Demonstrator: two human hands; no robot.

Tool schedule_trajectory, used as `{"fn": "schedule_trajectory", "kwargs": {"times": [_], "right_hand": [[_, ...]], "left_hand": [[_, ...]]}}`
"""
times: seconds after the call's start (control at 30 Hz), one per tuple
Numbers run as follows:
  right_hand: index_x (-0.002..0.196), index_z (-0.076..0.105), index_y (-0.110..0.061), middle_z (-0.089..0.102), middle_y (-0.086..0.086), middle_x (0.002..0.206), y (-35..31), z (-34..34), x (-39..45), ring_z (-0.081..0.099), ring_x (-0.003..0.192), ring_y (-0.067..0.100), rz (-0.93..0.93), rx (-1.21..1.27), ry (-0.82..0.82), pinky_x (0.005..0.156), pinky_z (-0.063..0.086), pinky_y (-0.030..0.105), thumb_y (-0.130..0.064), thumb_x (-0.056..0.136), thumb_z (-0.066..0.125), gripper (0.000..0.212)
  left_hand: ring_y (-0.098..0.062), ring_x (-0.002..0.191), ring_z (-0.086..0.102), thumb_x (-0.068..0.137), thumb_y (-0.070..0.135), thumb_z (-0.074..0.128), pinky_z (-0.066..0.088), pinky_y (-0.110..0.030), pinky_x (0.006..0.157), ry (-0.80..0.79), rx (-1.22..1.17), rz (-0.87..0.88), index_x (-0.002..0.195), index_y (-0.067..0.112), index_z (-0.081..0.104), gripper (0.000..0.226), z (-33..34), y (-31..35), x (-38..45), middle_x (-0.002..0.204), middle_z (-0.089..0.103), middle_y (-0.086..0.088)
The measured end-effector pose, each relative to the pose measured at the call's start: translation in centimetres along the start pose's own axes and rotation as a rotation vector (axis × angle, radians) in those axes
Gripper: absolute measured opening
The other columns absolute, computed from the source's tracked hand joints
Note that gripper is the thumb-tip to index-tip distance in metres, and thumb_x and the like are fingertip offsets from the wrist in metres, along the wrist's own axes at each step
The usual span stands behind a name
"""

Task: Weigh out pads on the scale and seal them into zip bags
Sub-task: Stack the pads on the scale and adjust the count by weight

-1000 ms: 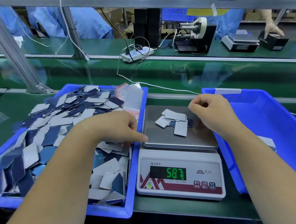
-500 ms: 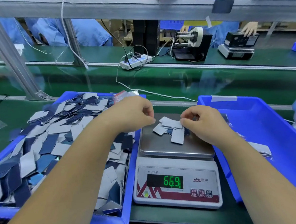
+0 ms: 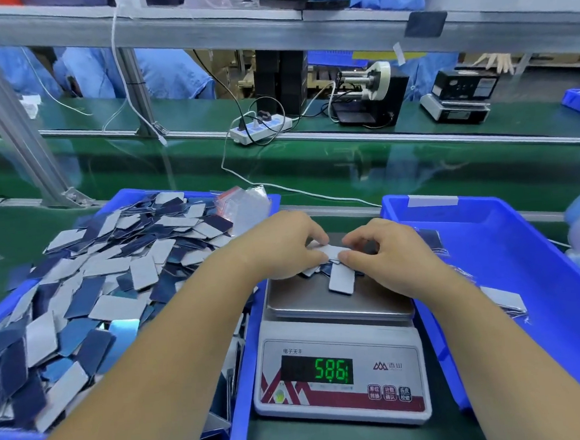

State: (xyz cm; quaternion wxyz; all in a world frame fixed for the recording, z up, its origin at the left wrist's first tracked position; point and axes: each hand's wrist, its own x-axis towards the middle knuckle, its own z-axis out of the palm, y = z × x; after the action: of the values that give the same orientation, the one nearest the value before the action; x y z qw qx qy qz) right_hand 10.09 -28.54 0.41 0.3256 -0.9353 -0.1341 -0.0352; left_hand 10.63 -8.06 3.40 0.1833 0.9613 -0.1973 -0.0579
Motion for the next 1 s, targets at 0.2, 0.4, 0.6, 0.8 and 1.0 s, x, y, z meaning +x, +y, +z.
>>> {"fn": "schedule_trajectory", "kwargs": {"times": [0.2, 0.4, 0.6, 0.8, 1.0], "right_hand": [[0.087, 0.072, -0.036, 0.064, -0.014, 0.09, -0.3, -0.1, -0.1, 0.055, 0.084, -0.004, -0.02, 0.052, 0.033, 0.07, 0.04, 0.018, -0.041, 0.086, 0.071, 0.005], [0.079, 0.071, -0.03, 0.063, -0.026, 0.069, -0.4, -0.5, -0.1, 0.055, 0.069, -0.006, 0.008, 0.151, 0.103, 0.062, 0.039, 0.022, -0.033, 0.091, 0.065, 0.014], [0.081, 0.071, -0.032, 0.055, -0.037, 0.062, -0.1, -0.3, 0.0, 0.051, 0.066, -0.01, 0.008, 0.106, 0.054, 0.058, 0.033, 0.018, -0.036, 0.091, 0.065, 0.012], [0.08, 0.071, -0.033, 0.057, -0.035, 0.065, -0.1, -0.3, -0.1, 0.052, 0.066, -0.01, 0.007, 0.092, 0.03, 0.055, 0.037, 0.006, -0.033, 0.088, 0.068, 0.009], [0.082, 0.072, -0.031, 0.062, -0.03, 0.069, 0.1, -0.5, -0.2, 0.054, 0.066, -0.009, 0.034, 0.088, 0.019, 0.054, 0.035, 0.01, -0.033, 0.086, 0.072, 0.005]], "left_hand": [[-0.013, 0.096, 0.059, 0.09, 0.041, 0.07, 0.048, -0.027, 0.08, 0.043, -0.055, 0.011, 0.11, 0.025, 0.071, 0.026, -0.2, -0.2, -0.5, 0.107, 0.065, 0.008], [0.0, 0.092, 0.057, 0.077, 0.047, 0.072, 0.046, -0.021, 0.069, 0.096, -0.152, -0.103, 0.087, 0.04, 0.067, 0.014, -3.0, -1.9, -2.7, 0.095, 0.06, 0.014], [-0.006, 0.081, 0.064, 0.076, 0.043, 0.075, 0.05, -0.031, 0.069, -0.176, 0.049, -0.386, 0.086, 0.039, 0.071, 0.012, -5.4, -6.3, -6.0, 0.089, 0.067, 0.016], [0.006, 0.075, 0.059, 0.084, 0.032, 0.072, 0.043, -0.02, 0.064, -0.113, 0.005, -0.335, 0.089, 0.041, 0.071, 0.011, -4.2, -6.2, -5.7, 0.081, 0.065, 0.025], [0.007, 0.063, 0.06, 0.091, 0.025, 0.061, 0.044, -0.009, 0.046, -0.016, -0.088, -0.125, 0.088, 0.035, 0.075, 0.018, -2.9, -2.3, -3.0, 0.068, 0.06, 0.041]]}}
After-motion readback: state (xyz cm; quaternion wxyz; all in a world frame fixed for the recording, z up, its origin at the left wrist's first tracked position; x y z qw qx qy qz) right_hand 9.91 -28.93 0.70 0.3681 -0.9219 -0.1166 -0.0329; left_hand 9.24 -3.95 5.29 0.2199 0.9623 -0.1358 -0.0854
